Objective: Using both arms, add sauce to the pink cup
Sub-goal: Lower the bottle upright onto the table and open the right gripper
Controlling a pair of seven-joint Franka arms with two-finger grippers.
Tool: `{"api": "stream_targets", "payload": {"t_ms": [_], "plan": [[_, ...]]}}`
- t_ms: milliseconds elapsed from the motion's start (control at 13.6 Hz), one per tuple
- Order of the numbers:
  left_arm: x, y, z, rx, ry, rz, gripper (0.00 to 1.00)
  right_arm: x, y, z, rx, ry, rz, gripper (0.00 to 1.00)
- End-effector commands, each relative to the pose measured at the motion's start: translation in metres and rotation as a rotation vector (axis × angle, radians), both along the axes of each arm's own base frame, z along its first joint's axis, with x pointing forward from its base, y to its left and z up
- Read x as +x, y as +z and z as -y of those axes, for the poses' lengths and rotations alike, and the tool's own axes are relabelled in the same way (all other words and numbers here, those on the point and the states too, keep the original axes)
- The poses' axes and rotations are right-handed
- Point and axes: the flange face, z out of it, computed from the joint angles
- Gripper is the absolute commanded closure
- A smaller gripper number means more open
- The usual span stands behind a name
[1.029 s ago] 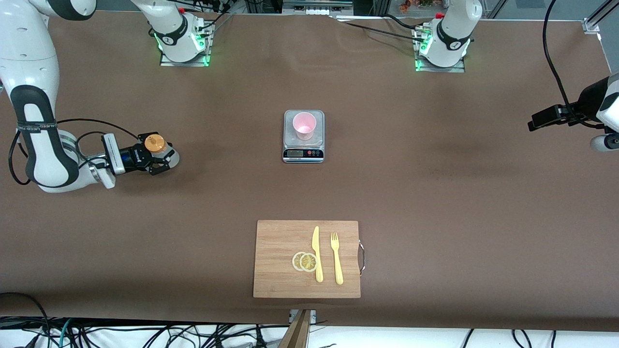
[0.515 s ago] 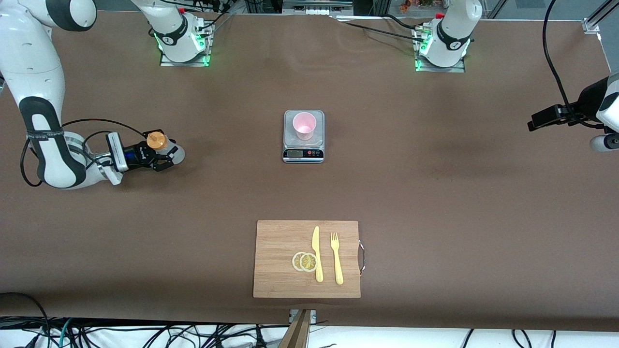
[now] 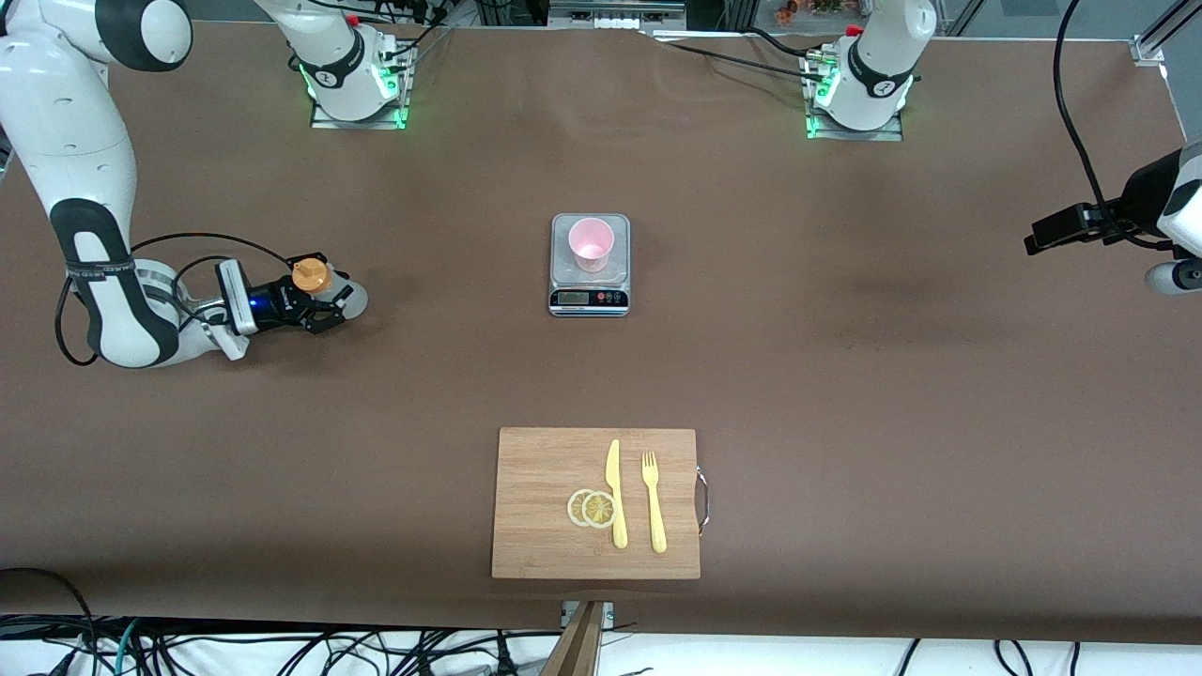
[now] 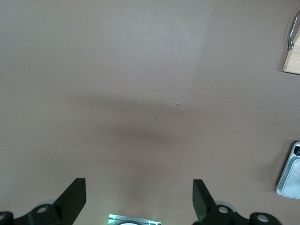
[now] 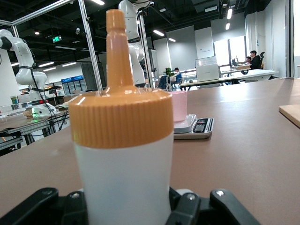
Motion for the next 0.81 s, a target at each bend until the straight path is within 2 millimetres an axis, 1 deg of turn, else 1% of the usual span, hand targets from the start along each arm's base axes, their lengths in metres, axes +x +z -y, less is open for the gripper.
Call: {"api": "stream_targets", "payload": {"t_ms": [0, 441, 662, 735], "plan": [[0.0, 0.002, 0.002, -0.021, 0.006, 0.005, 0.0, 0.002, 0.002, 0.0, 0.027, -0.028, 0.015, 0.01], [0.0, 0.002, 0.002, -0.021, 0.006, 0.005, 0.0, 0.007, 0.002, 0.002, 0.008, -0.041, 0.029, 0.0], [0.0, 0.002, 0.002, -0.021, 0.006, 0.005, 0.0, 0.012, 0.006, 0.011, -0.01, -0.054, 0.039, 0.0], [0.0, 0.003, 0.002, -0.021, 0.006, 0.008, 0.0, 0.014, 0.007, 0.018, -0.02, -0.061, 0.042, 0.0]]}}
